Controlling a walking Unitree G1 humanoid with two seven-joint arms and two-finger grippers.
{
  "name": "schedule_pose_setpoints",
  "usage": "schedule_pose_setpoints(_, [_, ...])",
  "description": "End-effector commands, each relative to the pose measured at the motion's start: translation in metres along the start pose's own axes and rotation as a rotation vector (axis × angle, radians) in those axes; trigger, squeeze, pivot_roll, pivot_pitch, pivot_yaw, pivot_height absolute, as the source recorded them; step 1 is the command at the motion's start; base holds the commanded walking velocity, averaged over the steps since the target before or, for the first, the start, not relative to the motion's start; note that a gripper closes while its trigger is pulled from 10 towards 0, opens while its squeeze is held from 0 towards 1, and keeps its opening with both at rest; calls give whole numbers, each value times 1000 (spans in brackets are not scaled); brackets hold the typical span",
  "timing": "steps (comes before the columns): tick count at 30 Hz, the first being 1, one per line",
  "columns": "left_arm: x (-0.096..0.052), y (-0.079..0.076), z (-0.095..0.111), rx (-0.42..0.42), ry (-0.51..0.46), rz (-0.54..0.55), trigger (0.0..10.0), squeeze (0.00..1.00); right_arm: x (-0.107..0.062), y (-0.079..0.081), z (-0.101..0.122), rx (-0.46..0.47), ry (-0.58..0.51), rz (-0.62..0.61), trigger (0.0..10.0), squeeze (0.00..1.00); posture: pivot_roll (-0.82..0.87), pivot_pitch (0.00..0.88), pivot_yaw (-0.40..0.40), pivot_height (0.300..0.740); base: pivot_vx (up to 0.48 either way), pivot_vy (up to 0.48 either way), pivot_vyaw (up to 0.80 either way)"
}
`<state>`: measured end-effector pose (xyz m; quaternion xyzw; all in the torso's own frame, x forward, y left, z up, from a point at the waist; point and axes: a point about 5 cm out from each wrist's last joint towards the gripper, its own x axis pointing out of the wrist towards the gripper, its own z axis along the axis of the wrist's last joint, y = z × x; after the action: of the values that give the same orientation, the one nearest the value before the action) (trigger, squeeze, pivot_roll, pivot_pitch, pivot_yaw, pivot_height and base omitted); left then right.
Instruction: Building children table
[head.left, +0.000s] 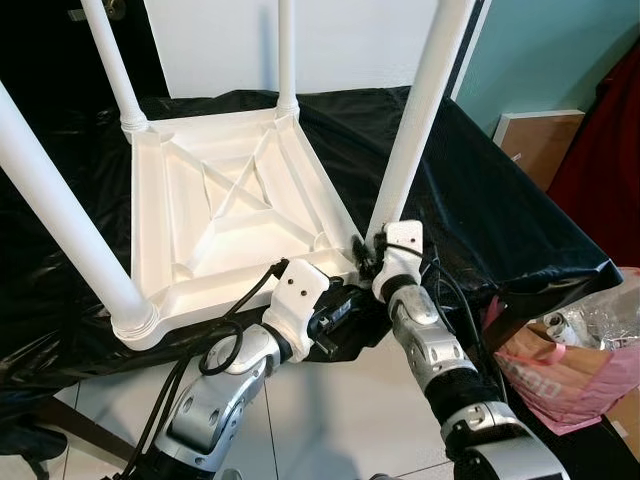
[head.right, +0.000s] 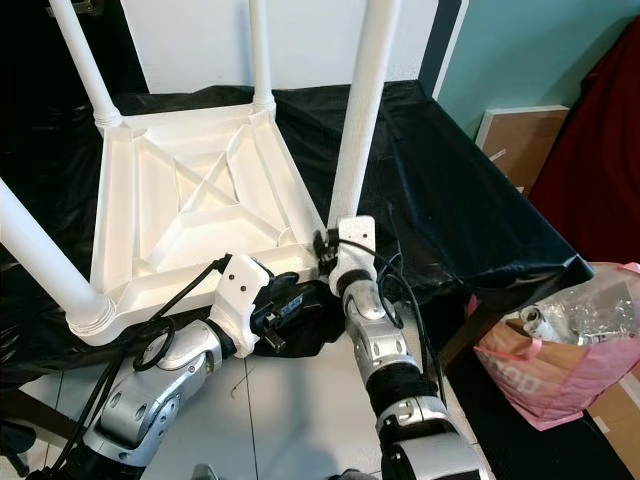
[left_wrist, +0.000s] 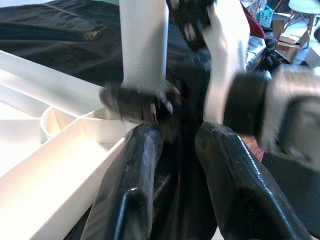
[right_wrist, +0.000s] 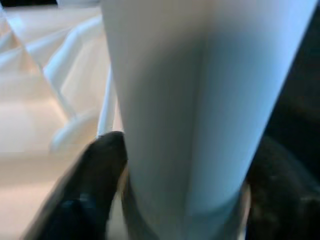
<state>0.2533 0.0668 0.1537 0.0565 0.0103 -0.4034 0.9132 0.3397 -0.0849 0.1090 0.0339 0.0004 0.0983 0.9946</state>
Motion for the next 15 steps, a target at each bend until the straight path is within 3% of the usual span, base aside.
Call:
schedule_pose_setpoints(1, [0, -4, -5, -13, 19, -42, 10000, 0, -2, -4, -1, -13, 3, 14, 10000, 1000, 14, 64, -67, 740, 0, 0, 0])
schedule_pose_setpoints(7, [0, -3, -5, -9, 19, -41, 10000, 0, -6, -11, 2, -22, -30, 89, 10000, 1000, 14, 62, -66, 740, 0, 0, 0])
schedule_pose_setpoints(12, [-2, -2, -5, -4, 24, -40, 10000, 0, -13, -36, 7, -78, -56, 266, 10000, 1000, 20, 58, -57, 740, 0, 0, 0])
schedule_pose_setpoints(14, [-2, -2, -5, -4, 24, -40, 10000, 0, -13, -36, 7, -78, -56, 266, 10000, 1000, 20, 58, -57, 740, 0, 0, 0])
schedule_pose_setpoints(15, [-3, -2, -6, -3, 27, -43, 10000, 0, -13, -42, 11, -114, -60, 340, 10000, 580, 19, 56, -54, 740, 0, 0, 0])
